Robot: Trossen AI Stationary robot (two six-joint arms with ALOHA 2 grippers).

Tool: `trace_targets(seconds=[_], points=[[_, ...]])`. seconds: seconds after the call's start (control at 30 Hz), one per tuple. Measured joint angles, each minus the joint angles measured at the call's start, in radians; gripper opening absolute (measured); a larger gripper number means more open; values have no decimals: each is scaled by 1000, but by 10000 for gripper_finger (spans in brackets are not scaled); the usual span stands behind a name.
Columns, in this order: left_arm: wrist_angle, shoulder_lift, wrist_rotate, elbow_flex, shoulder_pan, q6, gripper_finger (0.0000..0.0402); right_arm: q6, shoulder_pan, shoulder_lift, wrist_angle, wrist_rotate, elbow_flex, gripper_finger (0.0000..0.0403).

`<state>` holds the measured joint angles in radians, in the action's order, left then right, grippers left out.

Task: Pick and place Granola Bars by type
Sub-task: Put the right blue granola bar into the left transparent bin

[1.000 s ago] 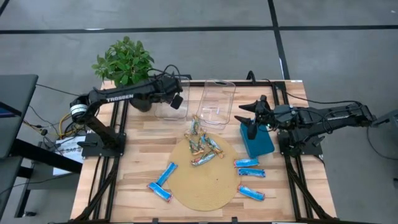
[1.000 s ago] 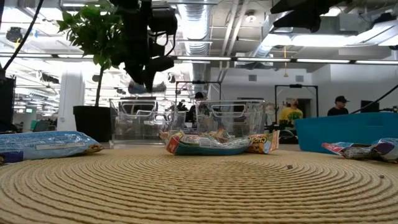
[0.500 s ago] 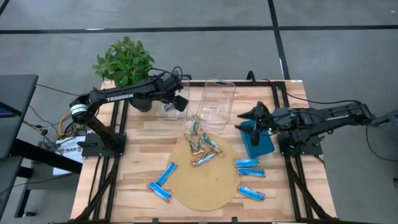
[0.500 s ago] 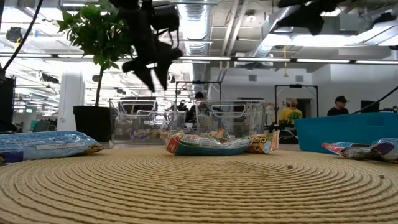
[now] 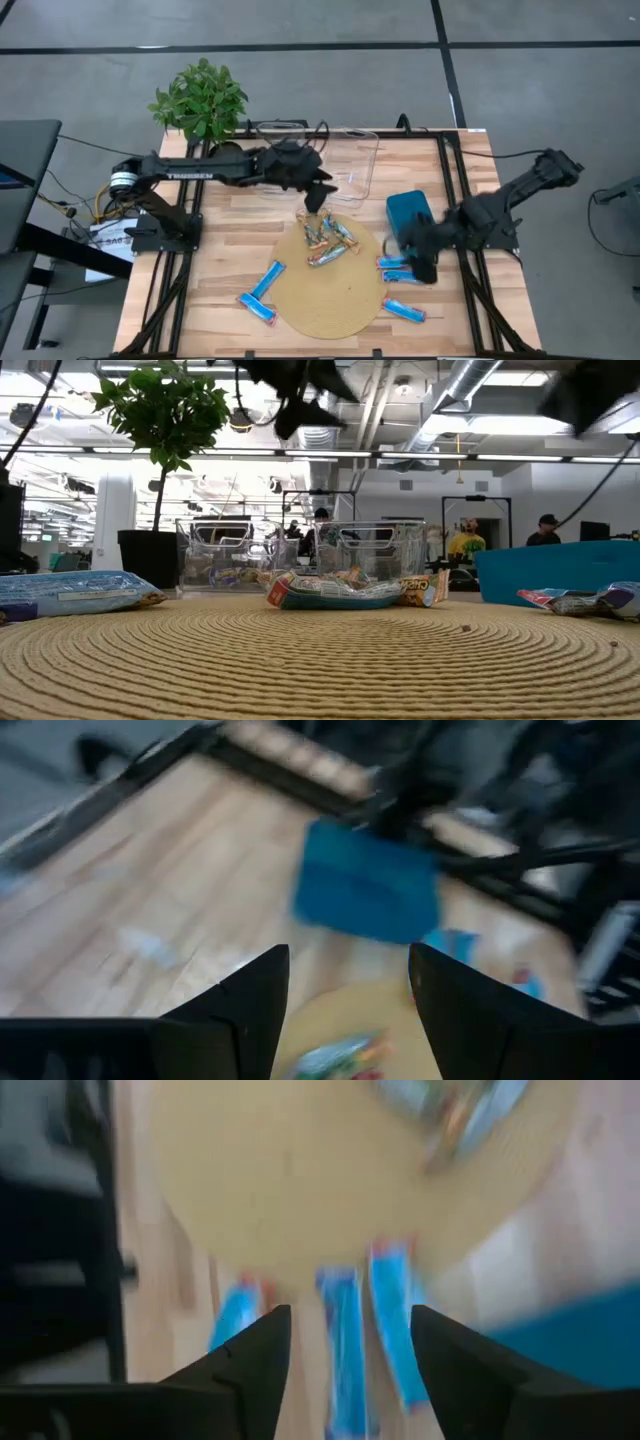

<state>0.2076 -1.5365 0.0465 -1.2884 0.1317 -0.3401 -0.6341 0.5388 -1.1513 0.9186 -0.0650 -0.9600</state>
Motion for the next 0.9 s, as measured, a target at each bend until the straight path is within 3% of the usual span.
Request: trace_targets(seconds=[0.23, 0.37, 0.7, 0.9], points=[[24, 115, 1, 0, -106, 45, 199, -123, 199, -159, 41, -8, 0, 177], [76, 172, -2, 0, -131, 46, 199, -153, 251, -257, -3, -24, -1, 175], [173, 230, -5, 0, -204, 43, 199, -164, 178, -539, -35, -12, -1, 174], [183, 230, -4, 0, -227, 42, 199, -182, 108, -632, -33, 21, -7, 170]])
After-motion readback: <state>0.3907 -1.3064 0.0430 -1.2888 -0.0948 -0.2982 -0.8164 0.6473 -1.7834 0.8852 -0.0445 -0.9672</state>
